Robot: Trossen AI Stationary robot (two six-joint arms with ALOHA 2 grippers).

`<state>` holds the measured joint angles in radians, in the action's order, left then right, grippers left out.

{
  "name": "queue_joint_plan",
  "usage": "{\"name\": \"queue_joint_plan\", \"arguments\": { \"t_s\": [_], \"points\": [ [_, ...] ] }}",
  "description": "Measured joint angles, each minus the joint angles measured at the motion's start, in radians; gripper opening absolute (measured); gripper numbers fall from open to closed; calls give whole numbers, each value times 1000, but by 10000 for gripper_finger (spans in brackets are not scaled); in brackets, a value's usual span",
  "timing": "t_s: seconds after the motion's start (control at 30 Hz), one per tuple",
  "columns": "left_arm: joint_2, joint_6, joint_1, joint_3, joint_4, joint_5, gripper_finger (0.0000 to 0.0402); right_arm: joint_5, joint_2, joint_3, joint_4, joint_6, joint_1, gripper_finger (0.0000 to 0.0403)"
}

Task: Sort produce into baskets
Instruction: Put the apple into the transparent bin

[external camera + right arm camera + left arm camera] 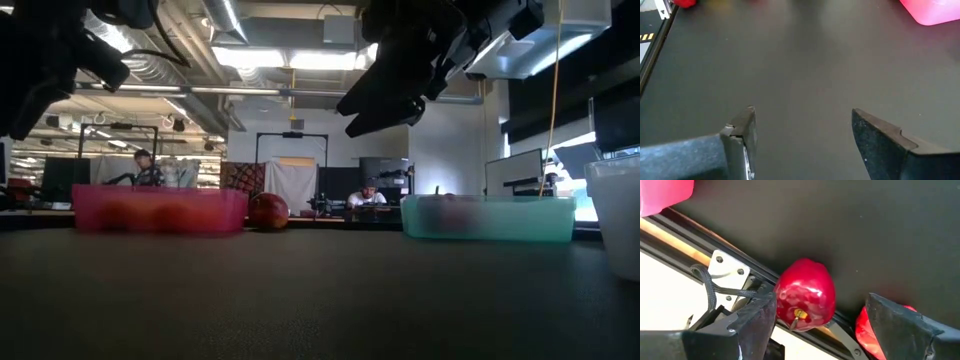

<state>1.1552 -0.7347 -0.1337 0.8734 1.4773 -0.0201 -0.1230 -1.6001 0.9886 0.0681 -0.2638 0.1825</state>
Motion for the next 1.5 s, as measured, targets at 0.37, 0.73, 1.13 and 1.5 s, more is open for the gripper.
{"name": "queue_joint_plan", "arguments": {
  "t_s": [0.37,0.73,1.13,1.5],
  "points": [
    [122,78,-6,0,3,-3,300,-16,0,0,-8,0,0,239],
    [134,106,5,0,5,-5,306,-16,0,0,-8,5,0,239],
    [134,131,2,0,1,-18,397,-16,0,0,-7,6,0,239],
    [146,125,2,0,35,-17,400,-15,0,0,-8,7,0,239]
  ]
}}
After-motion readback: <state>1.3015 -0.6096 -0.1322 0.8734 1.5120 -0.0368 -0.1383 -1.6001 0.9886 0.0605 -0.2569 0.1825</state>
